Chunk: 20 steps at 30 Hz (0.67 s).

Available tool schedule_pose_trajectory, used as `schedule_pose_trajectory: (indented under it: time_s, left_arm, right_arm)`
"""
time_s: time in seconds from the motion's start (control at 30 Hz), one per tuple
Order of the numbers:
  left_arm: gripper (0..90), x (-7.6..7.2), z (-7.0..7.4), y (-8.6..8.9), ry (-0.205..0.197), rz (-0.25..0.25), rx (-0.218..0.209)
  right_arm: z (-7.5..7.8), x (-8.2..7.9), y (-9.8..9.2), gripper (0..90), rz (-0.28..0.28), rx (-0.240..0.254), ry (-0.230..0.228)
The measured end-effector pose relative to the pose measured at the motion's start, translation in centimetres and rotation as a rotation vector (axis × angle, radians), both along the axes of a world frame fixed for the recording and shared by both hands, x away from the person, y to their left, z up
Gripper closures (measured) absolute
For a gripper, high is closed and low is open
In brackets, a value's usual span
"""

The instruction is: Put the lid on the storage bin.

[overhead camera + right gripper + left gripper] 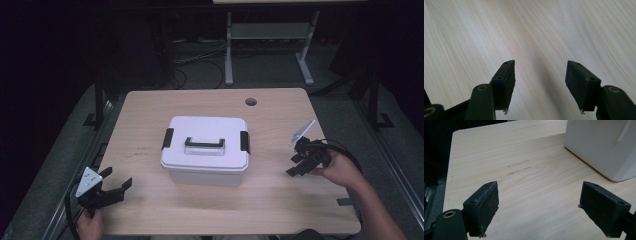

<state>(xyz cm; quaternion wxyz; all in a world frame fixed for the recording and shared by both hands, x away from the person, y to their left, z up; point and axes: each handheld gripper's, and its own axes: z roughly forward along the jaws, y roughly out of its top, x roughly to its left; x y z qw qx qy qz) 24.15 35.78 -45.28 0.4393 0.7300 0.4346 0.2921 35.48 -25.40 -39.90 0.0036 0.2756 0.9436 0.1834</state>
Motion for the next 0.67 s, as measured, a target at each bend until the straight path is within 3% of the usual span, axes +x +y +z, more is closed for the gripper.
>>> schedule_pose_trajectory:
  time_s: [0.67]
  left_arm:
    - [15.1, 0.0, 0.0, 0.0, 0.002, 0.001, 0.002]
  right_arm:
    - [-0.8, -1.0, -1.1, 39.0, -0.012, 0.017, 0.01]
